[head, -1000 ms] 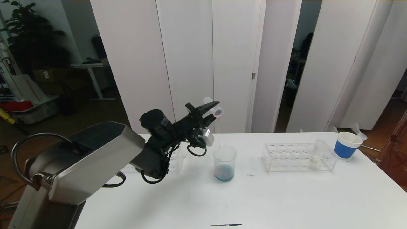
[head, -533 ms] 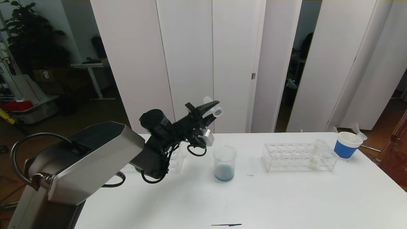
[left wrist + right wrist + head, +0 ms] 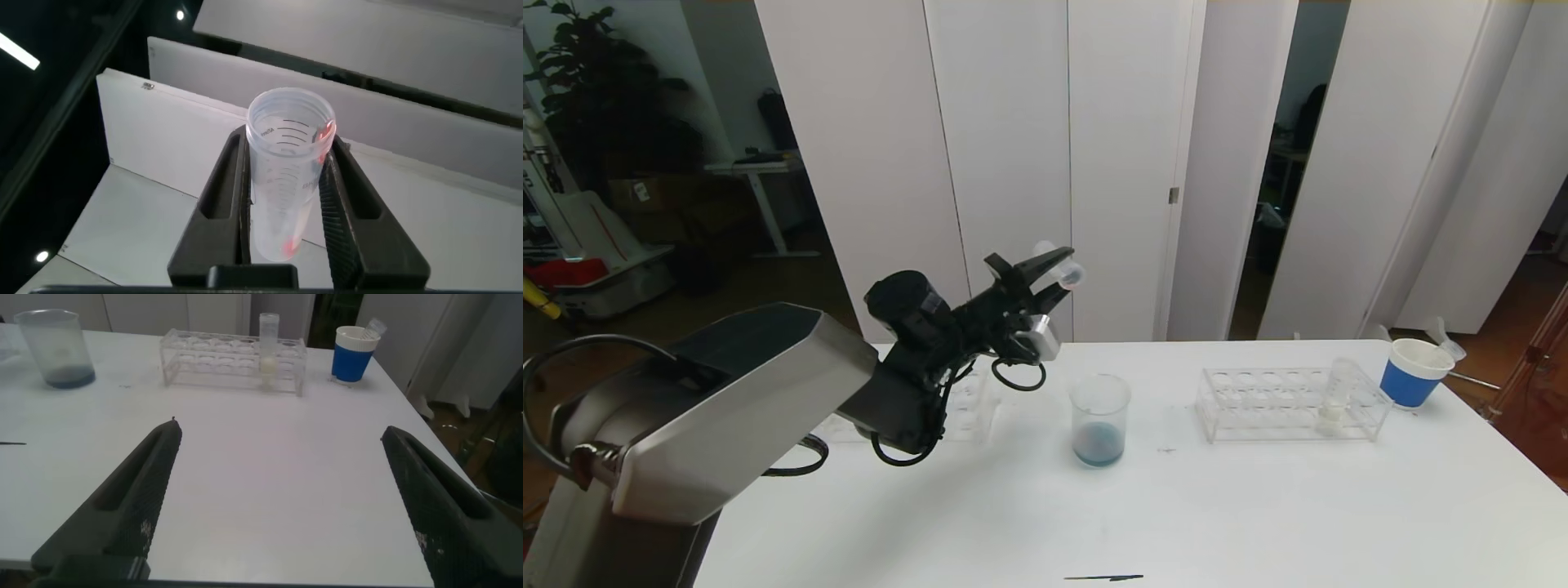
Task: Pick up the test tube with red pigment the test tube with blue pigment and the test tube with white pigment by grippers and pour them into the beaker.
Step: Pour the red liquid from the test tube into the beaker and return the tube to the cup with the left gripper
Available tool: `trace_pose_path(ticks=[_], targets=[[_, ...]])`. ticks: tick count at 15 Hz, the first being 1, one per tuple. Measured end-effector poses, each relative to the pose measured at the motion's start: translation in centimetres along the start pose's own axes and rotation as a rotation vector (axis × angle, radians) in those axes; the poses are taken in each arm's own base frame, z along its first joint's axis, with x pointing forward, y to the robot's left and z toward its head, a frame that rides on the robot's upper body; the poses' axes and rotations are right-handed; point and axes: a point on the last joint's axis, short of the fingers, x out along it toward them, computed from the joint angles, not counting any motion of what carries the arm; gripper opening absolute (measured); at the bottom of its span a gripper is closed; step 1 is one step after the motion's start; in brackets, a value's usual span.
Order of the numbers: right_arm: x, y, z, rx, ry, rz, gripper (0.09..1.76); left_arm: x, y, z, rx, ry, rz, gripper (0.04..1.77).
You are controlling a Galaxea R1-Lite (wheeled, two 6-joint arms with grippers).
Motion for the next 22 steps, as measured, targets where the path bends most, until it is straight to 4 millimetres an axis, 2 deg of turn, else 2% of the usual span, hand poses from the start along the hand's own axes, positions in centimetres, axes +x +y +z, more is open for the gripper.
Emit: trace_pose_path(ticks=[2,5,7,9,16,18,22], targets=[[0.0,0.0,0.0,0.000,0.000,0.000,1.75,-0.3,0.6,-0.3,-0.156,0.056,-0.083,0.58],[0.0,0.0,0.0,0.000,0.000,0.000,1.75,-0.9,2.6,-0.2,-0.468,0.225,-0.156,0.58],[0.0,0.0,0.0,0.000,0.000,0.000,1.75,-1.3,4.6,0.1,-0.638,0.409,-0.111,0.58],[0.0,0.0,0.0,0.000,0.000,0.000,1.75,-1.5,6.6,0.8,-0.809,0.489,-0.036,0.58],[0.0,0.0,0.0,0.000,0.000,0.000,1.75,-3.6,10.7,2.3,-1.542,0.535,0.245,0.58],[0.0,0.0,0.0,0.000,0.000,0.001,1.75,-5.0,10.8,2.0,-1.543,0.629,0.373,0.58],[0.0,0.0,0.0,0.000,0.000,0.000,1.75,-6.6,9.3,1.4,-1.392,0.872,0.646,0.58]])
